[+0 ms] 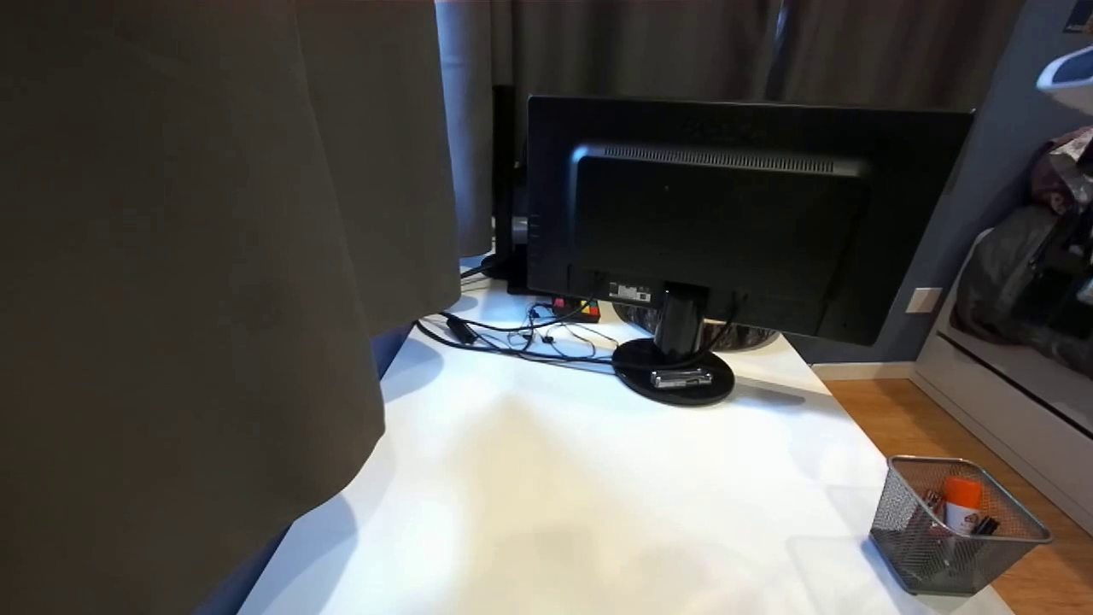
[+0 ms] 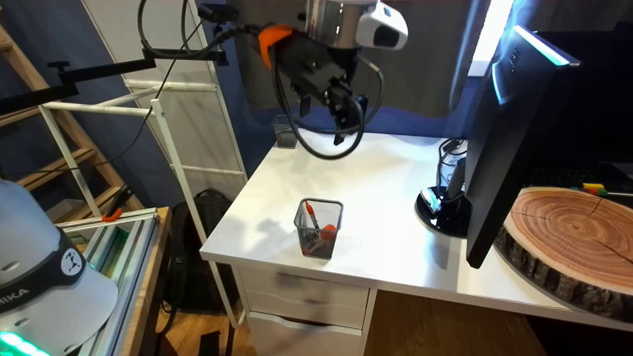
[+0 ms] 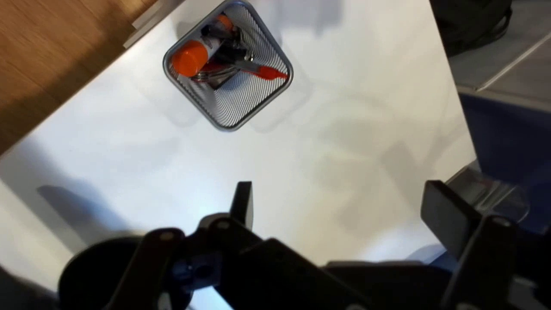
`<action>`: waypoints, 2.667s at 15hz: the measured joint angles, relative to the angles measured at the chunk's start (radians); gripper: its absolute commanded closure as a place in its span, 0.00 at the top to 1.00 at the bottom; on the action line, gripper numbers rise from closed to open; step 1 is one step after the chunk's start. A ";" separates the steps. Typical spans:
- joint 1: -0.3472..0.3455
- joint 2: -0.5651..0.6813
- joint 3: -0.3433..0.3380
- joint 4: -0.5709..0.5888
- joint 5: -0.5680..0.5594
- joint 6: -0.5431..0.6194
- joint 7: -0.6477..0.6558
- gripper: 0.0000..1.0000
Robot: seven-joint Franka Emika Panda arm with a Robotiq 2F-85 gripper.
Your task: Pick up the gray pen holder with items in it and pour out all the items it in onto the table, put the gray pen holder back on the table
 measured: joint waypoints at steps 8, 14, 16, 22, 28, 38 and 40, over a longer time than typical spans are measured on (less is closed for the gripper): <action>-0.008 0.058 0.001 -0.044 -0.089 0.050 -0.123 1.00; -0.009 0.199 0.136 -0.040 -0.440 0.277 0.019 1.00; -0.019 0.248 0.138 -0.040 -0.541 0.358 0.078 1.00; -0.099 0.359 0.183 -0.040 -0.391 0.482 -0.032 1.00; -0.133 0.373 0.189 -0.039 -0.414 0.485 -0.034 1.00; -0.395 0.500 0.457 0.024 -0.022 0.572 -0.359 0.81; -0.420 0.513 0.471 0.033 -0.007 0.567 -0.385 0.89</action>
